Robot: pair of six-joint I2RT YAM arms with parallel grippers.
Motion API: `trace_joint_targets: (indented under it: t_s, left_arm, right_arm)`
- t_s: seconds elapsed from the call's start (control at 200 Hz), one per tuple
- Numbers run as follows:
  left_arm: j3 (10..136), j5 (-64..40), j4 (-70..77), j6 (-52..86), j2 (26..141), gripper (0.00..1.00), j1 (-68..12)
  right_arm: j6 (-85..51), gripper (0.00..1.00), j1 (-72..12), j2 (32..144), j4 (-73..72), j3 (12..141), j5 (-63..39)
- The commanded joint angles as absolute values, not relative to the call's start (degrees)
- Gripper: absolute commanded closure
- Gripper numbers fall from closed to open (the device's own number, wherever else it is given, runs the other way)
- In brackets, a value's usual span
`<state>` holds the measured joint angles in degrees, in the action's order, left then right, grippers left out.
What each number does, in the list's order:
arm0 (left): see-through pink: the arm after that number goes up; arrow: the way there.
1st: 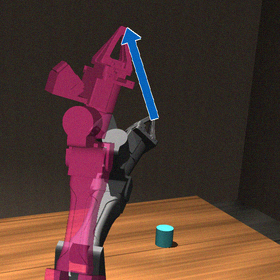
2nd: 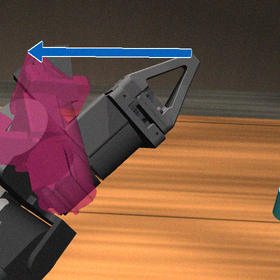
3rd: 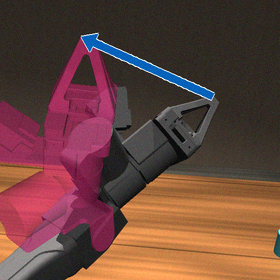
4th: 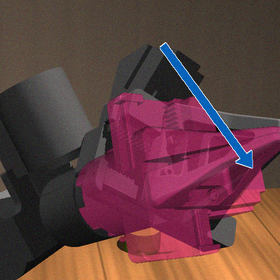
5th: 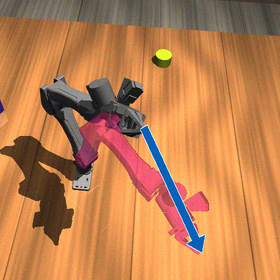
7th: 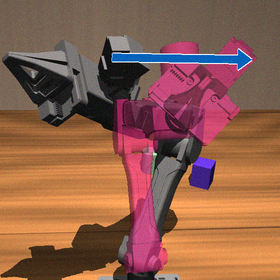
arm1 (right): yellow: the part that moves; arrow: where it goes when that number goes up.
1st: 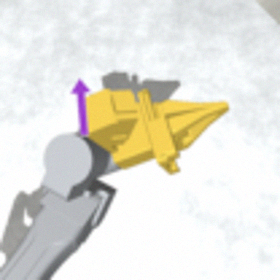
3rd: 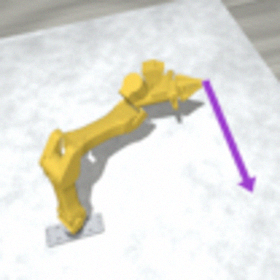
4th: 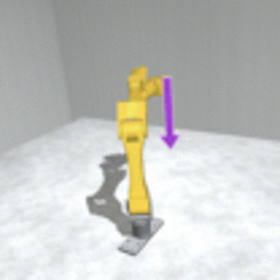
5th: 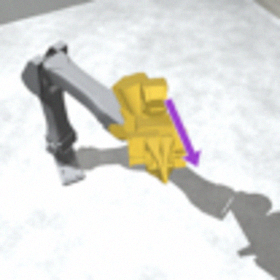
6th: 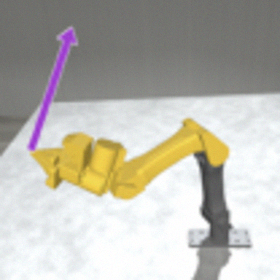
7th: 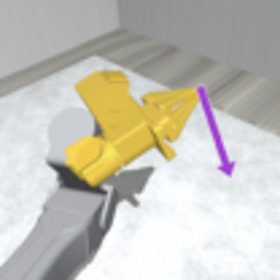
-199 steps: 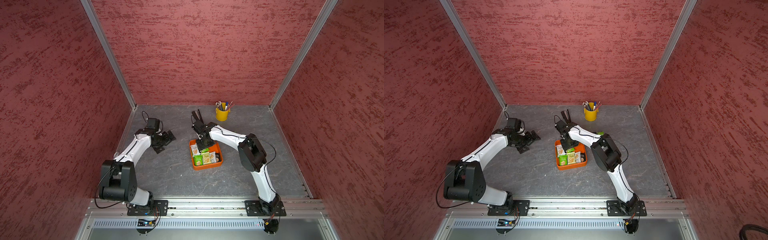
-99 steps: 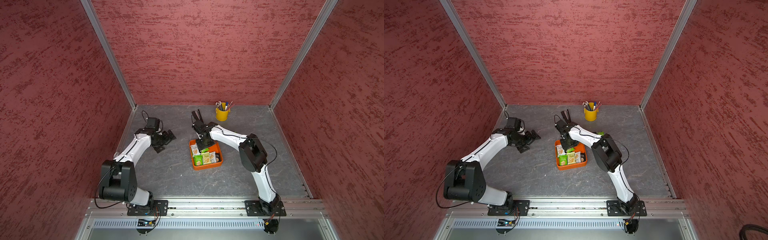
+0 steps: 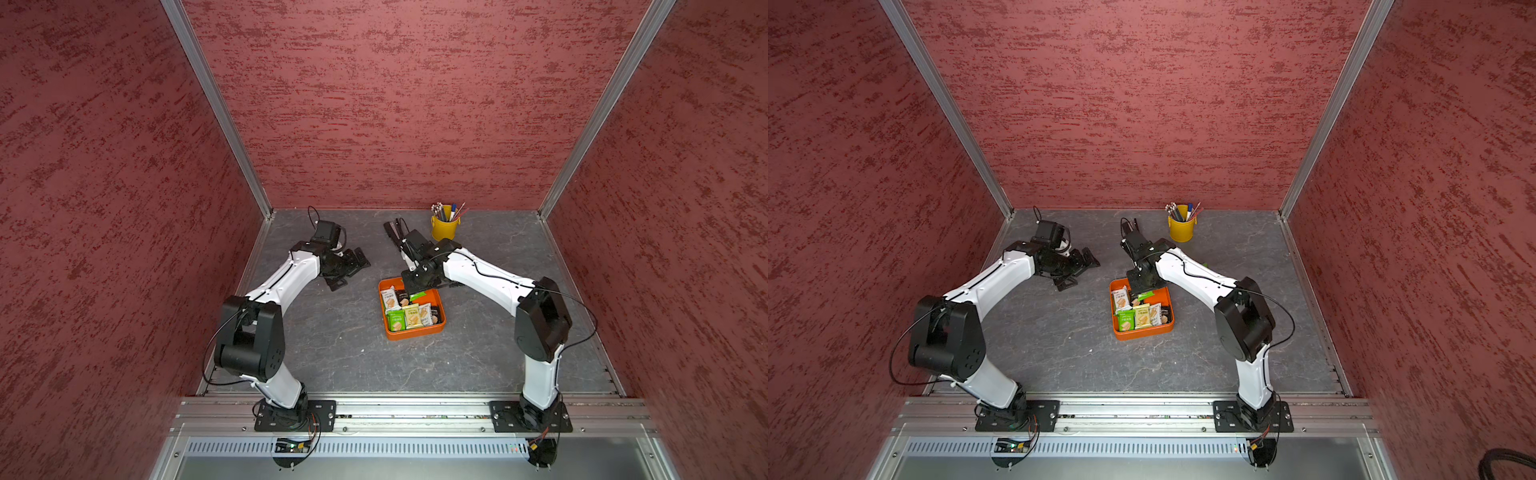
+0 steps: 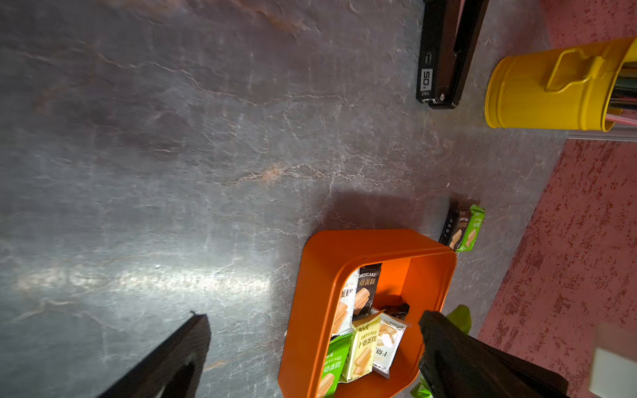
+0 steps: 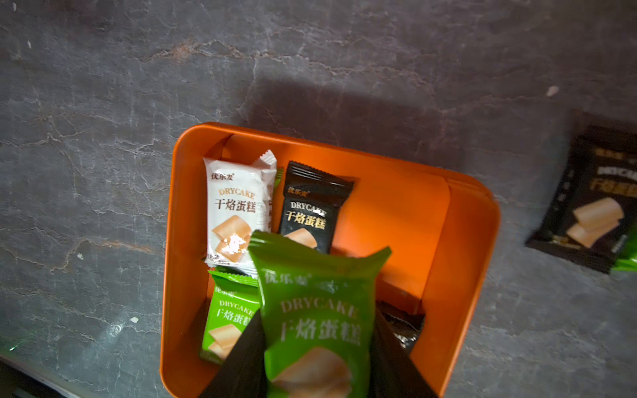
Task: Take the cookies out of the storage box
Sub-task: Place the cookie at the center of the board.
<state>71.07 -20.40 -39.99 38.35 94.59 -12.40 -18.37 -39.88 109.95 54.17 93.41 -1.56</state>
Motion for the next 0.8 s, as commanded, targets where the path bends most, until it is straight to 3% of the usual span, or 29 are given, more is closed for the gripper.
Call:
trace_joint_targets:
  t_s: [0.0, 0.386, 0.796]
  left_arm:
    - [74.2, -20.4, -39.1, 39.4, 96.4, 0.0, -13.7]
    - [76.2, -18.2, -40.1, 41.3, 96.8, 0.0, -15.1]
    - [72.0, -13.3, -41.8, 44.3, 91.1, 0.0, -15.6]
  right_arm:
    - [-18.4, 0.63, -37.0, 107.4, 54.4, 91.3, -2.6]
    - [-13.1, 0.63, -22.8, 106.4, 53.5, 89.5, -3.6]
    - [-10.1, 0.63, -8.7, 114.0, 51.0, 91.4, -2.2]
